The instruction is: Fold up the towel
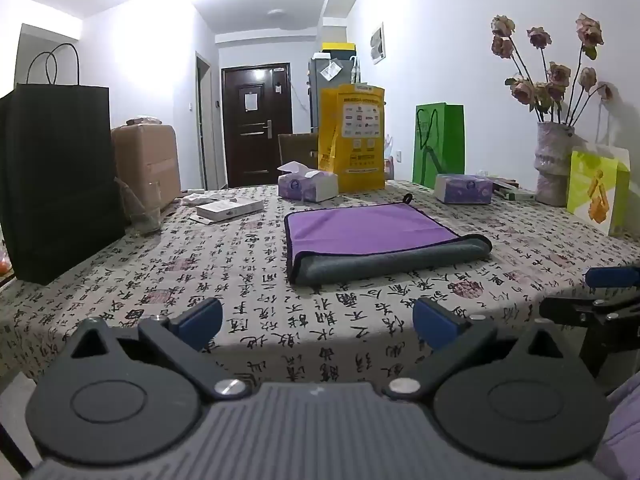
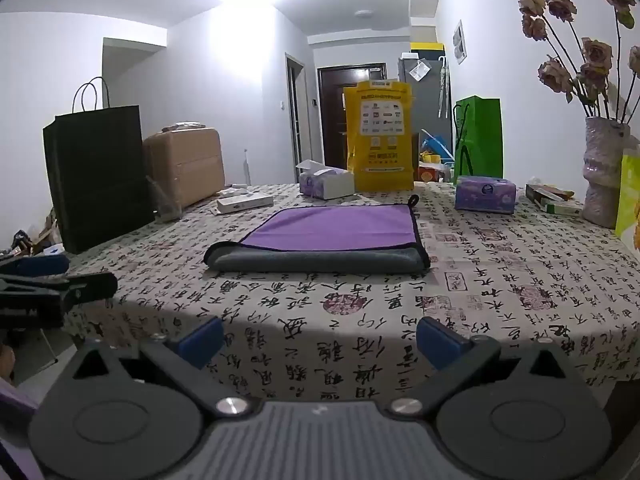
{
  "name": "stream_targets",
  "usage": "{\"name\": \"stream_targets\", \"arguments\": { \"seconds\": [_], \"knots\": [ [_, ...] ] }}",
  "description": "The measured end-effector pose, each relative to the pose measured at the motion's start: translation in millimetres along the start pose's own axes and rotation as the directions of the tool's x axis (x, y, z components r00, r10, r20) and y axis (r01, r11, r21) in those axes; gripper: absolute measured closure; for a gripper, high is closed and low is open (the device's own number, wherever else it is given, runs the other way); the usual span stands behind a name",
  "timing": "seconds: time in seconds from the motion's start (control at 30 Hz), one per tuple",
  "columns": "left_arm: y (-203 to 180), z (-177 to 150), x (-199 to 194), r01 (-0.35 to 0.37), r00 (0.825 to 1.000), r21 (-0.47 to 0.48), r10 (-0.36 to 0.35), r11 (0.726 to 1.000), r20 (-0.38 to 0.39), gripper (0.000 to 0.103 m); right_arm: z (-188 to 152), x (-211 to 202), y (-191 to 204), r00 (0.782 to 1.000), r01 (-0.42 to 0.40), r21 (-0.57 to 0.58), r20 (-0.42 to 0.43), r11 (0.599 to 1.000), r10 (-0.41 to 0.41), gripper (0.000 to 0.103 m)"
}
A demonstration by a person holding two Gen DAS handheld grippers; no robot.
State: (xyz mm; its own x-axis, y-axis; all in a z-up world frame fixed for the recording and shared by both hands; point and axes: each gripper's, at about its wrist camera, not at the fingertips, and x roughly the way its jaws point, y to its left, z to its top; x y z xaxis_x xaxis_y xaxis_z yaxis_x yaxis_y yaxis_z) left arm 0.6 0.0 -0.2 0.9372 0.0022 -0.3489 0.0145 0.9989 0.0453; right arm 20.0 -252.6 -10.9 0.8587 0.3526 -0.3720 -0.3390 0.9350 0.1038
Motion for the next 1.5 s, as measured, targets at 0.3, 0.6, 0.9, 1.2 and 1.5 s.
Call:
{"name": "stream_targets", "arguments": {
  "seconds": [0.3,0.6,0.9,1.2,1.5],
  "knots": [
    [2.7,-1.3,0.5,0.015,1.0,0.002,-0.015,1.0,0.006,0.0,3.8,-1.9,1.3,1.0,0.006,-0.017,-0.005,1.0,-0.006,0.0],
    [-3.4,-1.1,1.2,0.005,1.0,-0.003,-0.005,1.0,0.009,0.0,2.3,-1.5,2.9,1.0,0.001,-0.022,0.011,1.0,0.0,0.0],
    [-3.5,-2.9,1.7,0.007,1.0,-0.002,-0.007,1.0,0.012,0.0,1.2,-1.6,2.9,1.0,-0.002,-0.022,0.01,1.0,0.002,0.0],
    [-3.4,-3.0,2.6,0.007,1.0,-0.003,-0.007,1.0,0.011,0.0,0.4,-1.6,4.0,1.0,0.001,-0.025,0.014,1.0,-0.001,0.0],
    [-4.7,-2.4,-0.1,0.007,1.0,0.003,-0.007,1.0,0.016,0.0,1.3,-1.3,3.6,1.0,0.001,-0.024,0.017,1.0,-0.001,0.0]
  ]
}}
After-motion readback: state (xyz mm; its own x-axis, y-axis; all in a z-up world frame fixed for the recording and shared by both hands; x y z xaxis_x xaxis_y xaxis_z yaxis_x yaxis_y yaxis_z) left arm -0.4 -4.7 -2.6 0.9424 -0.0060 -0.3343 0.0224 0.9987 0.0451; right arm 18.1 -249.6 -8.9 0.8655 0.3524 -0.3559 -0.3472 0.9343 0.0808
